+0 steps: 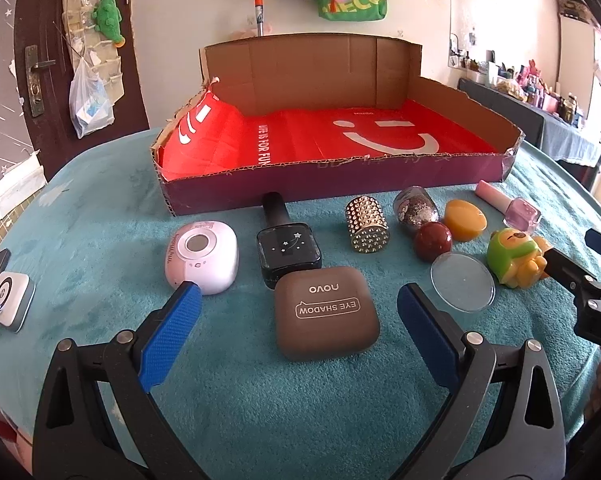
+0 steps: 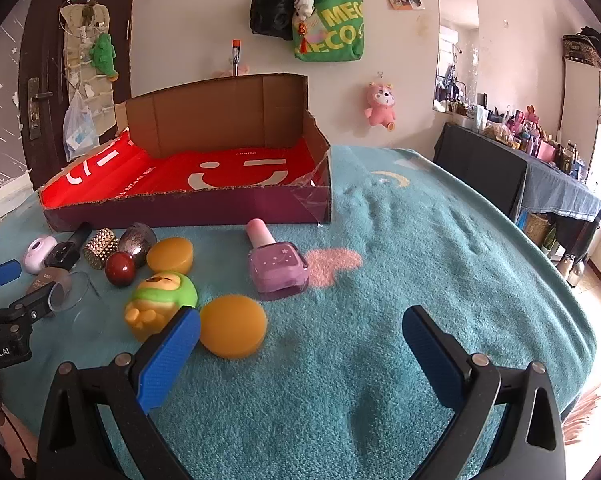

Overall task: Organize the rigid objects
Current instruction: 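Reach the left tool to the brown eye shadow case while the right tool reaches the yellow sponge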

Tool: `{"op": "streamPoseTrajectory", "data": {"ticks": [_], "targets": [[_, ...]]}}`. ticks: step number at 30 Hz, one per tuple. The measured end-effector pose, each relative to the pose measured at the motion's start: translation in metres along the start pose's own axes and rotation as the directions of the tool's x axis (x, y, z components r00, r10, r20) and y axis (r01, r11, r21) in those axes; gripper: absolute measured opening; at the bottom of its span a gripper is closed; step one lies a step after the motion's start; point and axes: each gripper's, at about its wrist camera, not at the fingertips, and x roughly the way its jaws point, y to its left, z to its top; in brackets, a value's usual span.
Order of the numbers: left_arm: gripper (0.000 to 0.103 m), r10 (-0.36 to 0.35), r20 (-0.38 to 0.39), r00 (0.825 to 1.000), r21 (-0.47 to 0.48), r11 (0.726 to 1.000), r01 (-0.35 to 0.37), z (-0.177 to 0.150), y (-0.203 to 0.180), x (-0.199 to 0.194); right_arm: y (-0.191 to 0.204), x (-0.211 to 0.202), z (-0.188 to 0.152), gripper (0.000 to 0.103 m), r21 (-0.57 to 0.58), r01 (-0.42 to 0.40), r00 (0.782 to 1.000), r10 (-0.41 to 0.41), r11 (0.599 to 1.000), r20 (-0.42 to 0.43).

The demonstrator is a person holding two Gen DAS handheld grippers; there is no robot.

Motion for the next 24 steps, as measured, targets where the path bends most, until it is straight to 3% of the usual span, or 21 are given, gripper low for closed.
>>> {"op": "streamPoseTrajectory", "data": {"ticks": [16,20,24], "targets": [[0.099,-0.004,-0.06,0.998,0.016,1.0,0.005,0.004,-0.002,0.012,-0.009,0.011,-0.001,0.103,0.013,-0.008,0.999,0.008,1.0,-0.04],[0.084,-0.009,-0.082,0.997,0.012,1.0,0.01,0.005,-0.003,0.016,-0.006,0.016,0.0,0.1,0.001,-0.029,0.998,0.029,1.0,-0.049],[0.07,-0.028,-0.088,0.996,-0.003,1.0,0.028,0.006,-0.004,0.018,-0.005,0.017,0.002,0.081,0.005,-0.09,0.995,0.09,0.996,-0.049]]}}
